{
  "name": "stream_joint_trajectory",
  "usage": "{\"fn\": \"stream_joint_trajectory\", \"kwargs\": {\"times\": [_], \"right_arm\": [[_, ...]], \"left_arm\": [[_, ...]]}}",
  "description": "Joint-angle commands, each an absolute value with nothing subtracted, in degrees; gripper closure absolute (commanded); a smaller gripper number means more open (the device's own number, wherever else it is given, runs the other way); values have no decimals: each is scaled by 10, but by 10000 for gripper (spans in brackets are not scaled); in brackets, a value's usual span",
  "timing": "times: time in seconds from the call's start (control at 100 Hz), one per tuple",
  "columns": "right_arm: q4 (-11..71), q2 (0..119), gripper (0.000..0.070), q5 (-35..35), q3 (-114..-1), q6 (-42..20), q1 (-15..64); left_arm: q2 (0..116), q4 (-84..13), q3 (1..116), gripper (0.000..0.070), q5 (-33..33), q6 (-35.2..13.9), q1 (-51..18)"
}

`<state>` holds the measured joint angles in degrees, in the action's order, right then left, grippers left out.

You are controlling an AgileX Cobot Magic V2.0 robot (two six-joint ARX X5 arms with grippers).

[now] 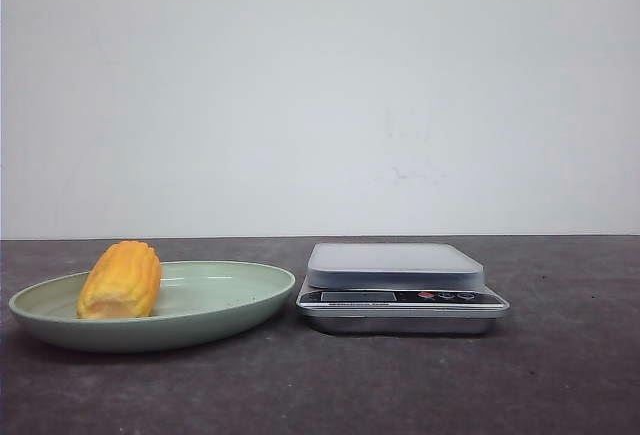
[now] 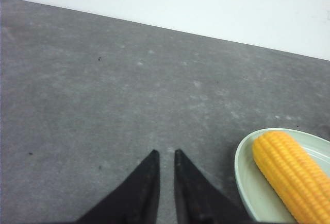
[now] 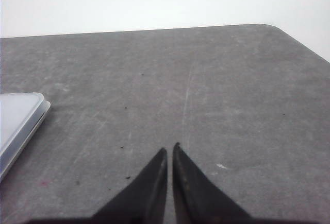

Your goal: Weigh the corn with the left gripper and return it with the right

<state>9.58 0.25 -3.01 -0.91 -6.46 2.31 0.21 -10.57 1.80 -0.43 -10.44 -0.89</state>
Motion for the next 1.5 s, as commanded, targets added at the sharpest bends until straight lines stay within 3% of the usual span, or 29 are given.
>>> {"fn": "stream_joint_trajectory", "kwargs": {"times": [0.0,1.07,1.27,1.37,1.49], "right_arm": [[90,2,688,-30,-8,-71,25],[90,2,688,-30,-8,-71,25],[90,2,688,-30,-8,-35,24],[86,2,688,-72,-8,9,24],[86,2,688,-126,-8,16,24]], "left_arm": [[2,-107,8,684,-2,-99,-8],[2,-107,8,684,-2,-99,-8],[2,-108,8,684,-22,-31,-8],[2,-108,8,684,-26,-22,-8],[2,-107,8,684,-26,-22,-8]]}}
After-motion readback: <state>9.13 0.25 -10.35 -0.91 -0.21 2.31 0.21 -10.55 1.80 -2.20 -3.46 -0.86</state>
